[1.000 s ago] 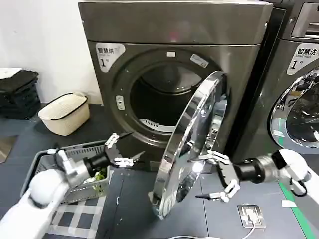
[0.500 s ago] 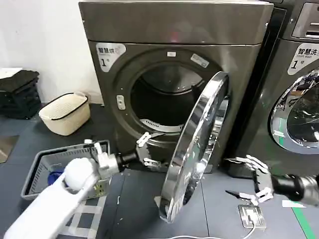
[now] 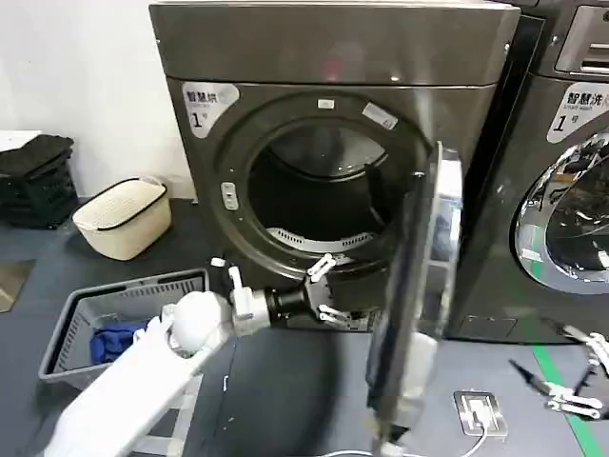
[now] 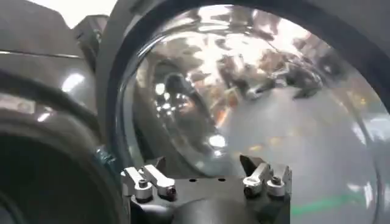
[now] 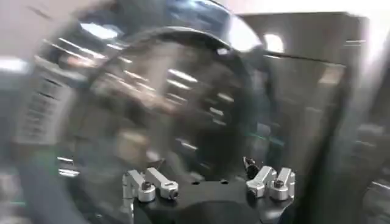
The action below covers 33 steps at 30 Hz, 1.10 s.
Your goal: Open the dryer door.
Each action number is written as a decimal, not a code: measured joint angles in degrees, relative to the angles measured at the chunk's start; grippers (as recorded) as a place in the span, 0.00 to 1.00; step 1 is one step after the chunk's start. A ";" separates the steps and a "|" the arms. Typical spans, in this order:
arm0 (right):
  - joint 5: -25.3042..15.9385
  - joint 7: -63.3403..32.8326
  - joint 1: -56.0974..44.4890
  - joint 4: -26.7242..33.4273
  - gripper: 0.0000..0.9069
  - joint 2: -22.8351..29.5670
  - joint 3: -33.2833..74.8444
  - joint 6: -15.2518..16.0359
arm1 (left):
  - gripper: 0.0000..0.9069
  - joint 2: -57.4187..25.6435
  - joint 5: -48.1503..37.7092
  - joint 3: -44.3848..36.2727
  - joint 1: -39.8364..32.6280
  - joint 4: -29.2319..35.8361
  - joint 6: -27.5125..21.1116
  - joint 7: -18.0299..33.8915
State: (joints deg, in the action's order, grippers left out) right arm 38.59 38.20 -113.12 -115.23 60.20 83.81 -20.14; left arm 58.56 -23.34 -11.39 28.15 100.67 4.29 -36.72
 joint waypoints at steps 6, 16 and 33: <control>-8.80 -14.64 0.28 -0.47 1.00 10.17 7.68 11.50 | 1.00 1.69 0.12 -2.39 -1.85 -0.64 0.12 0.02; -19.80 -30.51 4.72 1.87 1.00 21.98 22.12 22.91 | 1.00 5.34 0.43 -7.93 -6.63 -3.83 0.59 0.30; -25.48 -39.21 7.58 10.89 1.00 29.70 40.51 26.02 | 1.00 13.58 0.10 -17.12 -15.73 -13.75 0.37 2.86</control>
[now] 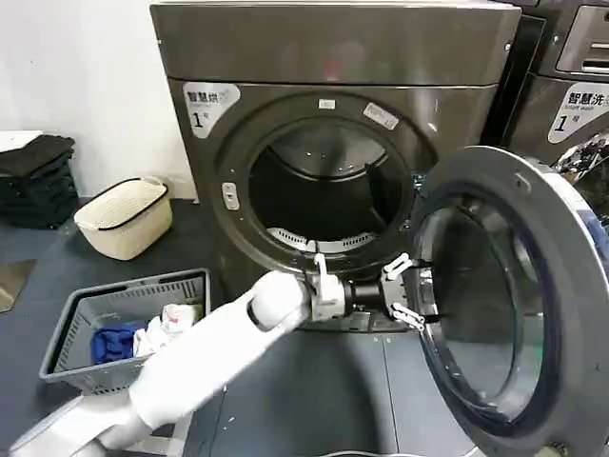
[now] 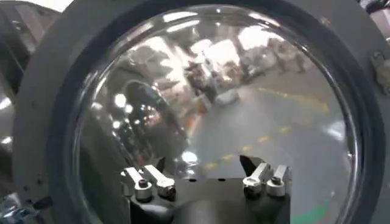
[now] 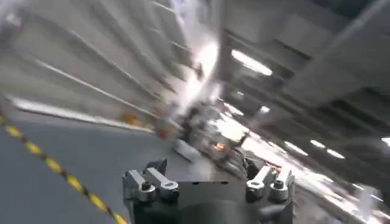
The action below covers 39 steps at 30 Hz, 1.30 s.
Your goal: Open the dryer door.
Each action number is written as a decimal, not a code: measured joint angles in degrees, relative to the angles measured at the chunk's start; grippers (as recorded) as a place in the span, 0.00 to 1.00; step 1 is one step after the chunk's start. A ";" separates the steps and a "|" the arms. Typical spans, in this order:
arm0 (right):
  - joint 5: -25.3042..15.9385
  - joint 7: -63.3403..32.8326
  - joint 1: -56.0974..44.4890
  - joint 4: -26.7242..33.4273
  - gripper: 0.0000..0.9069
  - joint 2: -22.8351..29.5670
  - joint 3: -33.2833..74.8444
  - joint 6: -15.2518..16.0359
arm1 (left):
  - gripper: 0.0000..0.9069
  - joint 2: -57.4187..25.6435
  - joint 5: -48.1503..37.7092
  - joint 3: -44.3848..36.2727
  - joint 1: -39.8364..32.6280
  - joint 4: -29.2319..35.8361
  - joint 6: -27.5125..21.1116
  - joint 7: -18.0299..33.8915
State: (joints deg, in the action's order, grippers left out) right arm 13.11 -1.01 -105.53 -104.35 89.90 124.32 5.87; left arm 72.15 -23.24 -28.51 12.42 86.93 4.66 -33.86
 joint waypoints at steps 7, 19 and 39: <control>0.61 0.47 -0.22 0.97 1.00 1.41 3.16 -0.39 | 1.00 3.48 -2.15 -3.96 -4.88 -4.60 -0.29 0.13; 0.07 0.47 -0.02 0.40 1.00 2.30 5.62 -1.10 | 1.00 8.47 -4.11 -9.13 -12.48 -11.34 -0.20 -0.18; 0.12 -0.12 -0.96 0.37 1.00 2.29 11.48 -4.49 | 1.00 17.85 -5.12 -10.09 -15.69 -19.17 -3.76 4.84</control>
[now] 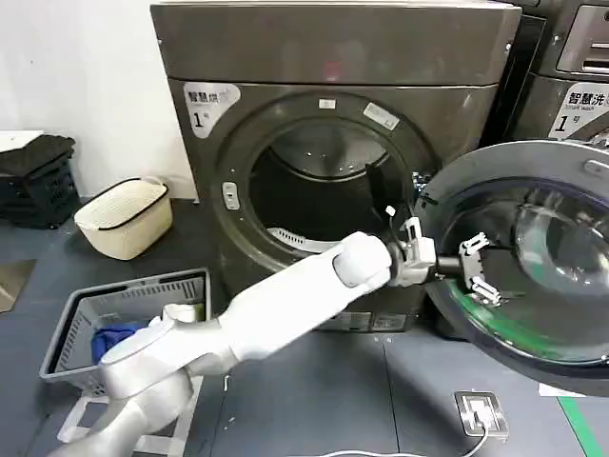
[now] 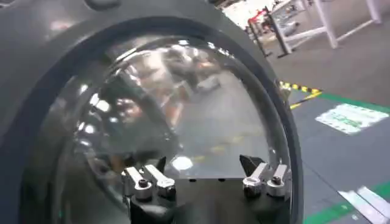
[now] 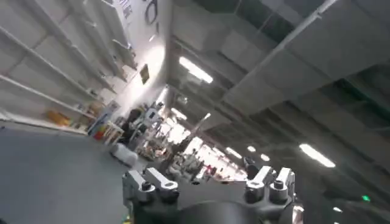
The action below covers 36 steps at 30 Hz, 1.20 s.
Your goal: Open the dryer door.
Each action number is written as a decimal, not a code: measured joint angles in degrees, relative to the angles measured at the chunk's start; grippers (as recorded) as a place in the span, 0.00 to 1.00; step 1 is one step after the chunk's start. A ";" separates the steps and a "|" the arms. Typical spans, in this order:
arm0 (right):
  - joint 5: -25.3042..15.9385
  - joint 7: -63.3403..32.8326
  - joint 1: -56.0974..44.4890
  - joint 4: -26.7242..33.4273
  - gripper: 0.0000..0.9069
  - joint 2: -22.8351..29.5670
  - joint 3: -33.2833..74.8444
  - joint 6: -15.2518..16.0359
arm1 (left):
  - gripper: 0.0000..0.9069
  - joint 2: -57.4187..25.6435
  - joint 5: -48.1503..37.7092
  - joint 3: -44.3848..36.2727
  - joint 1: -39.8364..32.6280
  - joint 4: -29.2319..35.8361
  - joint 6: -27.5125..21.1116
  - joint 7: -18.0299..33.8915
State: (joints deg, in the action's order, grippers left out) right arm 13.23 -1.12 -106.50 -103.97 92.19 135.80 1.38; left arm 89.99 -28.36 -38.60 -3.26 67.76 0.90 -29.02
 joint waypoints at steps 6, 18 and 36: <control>-0.21 -0.28 0.17 -0.13 1.00 0.00 0.42 0.05 | 1.00 1.75 -2.51 1.05 -0.05 -0.49 -3.35 3.44; -0.92 -0.27 0.81 0.01 1.00 0.00 -0.13 -0.06 | 1.00 2.21 -4.95 1.84 -0.27 0.26 -7.41 5.10; -0.40 -0.36 1.98 -0.28 1.00 0.00 -2.25 3.05 | 1.00 -9.73 -21.74 5.54 4.46 16.95 -16.35 -0.76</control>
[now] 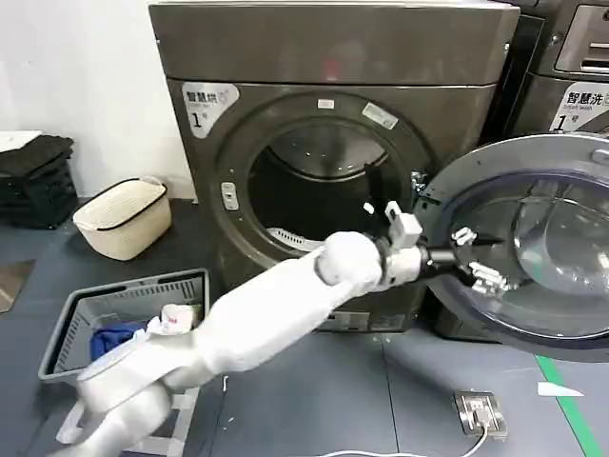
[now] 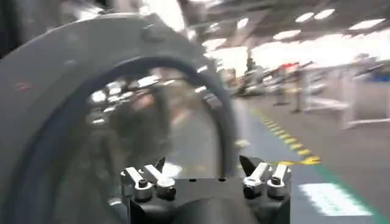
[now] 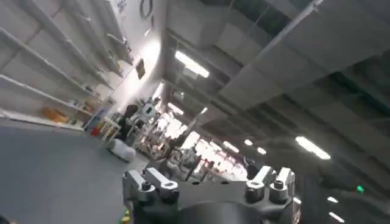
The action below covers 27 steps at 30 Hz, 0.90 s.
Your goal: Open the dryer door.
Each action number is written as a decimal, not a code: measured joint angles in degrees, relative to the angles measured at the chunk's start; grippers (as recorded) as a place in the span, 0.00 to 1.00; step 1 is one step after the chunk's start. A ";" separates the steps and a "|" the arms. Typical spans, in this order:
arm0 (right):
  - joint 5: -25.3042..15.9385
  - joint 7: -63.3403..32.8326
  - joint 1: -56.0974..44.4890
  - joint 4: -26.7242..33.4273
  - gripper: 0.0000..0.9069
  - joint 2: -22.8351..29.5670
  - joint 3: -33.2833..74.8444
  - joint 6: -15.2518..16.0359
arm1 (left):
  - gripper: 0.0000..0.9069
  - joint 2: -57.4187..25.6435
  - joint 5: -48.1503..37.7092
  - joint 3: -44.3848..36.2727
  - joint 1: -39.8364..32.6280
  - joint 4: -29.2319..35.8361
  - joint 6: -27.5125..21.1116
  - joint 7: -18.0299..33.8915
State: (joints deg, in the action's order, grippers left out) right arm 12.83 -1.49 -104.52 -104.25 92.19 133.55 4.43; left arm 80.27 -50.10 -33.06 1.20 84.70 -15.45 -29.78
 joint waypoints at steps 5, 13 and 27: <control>3.44 0.28 -0.40 -0.40 1.00 0.00 -1.85 1.42 | 1.00 -9.98 -0.71 1.85 3.43 11.21 -3.56 1.00; 5.09 -0.82 0.63 -0.41 1.00 0.00 -4.27 2.71 | 1.00 -26.32 -2.02 7.43 10.25 24.57 -7.90 5.68; 4.57 -0.66 2.36 1.93 1.00 -4.79 -8.31 2.43 | 1.00 -47.87 -10.17 26.46 31.98 39.03 -26.31 18.96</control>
State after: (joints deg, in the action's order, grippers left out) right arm 17.40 -2.15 -102.15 -102.32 87.40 125.25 6.87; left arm 32.39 -60.27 -6.61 33.18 123.73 -41.76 -10.81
